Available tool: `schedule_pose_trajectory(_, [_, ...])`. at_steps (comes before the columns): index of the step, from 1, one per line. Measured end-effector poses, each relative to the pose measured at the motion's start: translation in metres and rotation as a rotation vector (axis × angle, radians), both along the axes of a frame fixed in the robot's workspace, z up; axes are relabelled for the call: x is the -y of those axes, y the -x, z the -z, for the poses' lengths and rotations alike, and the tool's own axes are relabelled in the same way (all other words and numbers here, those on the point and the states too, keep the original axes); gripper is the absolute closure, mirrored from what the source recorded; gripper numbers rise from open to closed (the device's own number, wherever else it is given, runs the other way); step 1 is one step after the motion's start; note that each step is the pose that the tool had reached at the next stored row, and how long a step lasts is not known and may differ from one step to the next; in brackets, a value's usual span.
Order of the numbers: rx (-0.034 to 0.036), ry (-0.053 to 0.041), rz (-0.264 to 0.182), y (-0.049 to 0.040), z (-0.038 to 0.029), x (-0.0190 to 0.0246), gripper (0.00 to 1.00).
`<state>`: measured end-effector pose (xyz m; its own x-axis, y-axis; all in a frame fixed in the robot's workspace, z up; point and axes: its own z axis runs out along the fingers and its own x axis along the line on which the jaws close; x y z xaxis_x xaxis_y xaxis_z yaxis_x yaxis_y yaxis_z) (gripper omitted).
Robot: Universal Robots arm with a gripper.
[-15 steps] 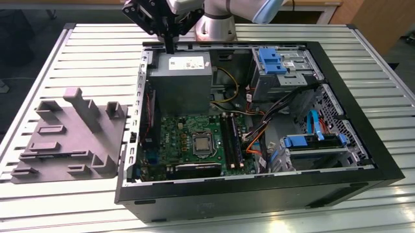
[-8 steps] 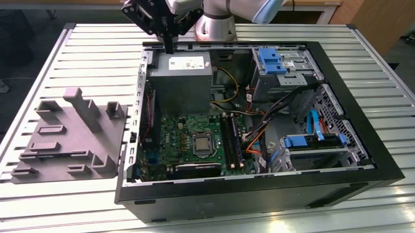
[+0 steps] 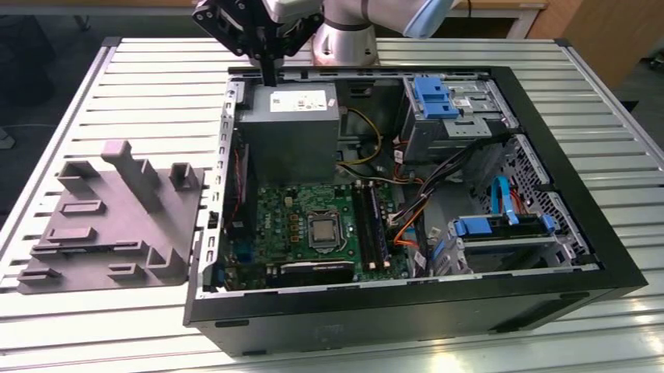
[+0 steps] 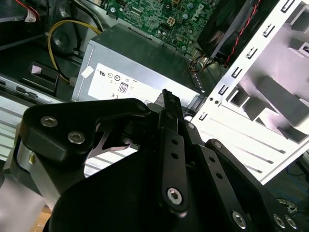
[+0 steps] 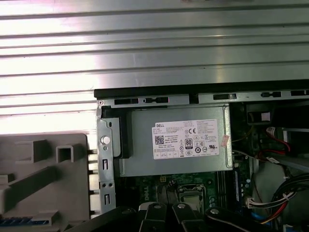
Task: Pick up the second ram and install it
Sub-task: 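Reach for the second ram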
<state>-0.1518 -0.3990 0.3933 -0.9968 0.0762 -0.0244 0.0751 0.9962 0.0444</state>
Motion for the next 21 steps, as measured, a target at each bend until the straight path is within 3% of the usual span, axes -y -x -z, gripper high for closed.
schedule_pose_trajectory(21, [0.0,0.0001,0.0,0.0104,0.0,0.0001,0.89])
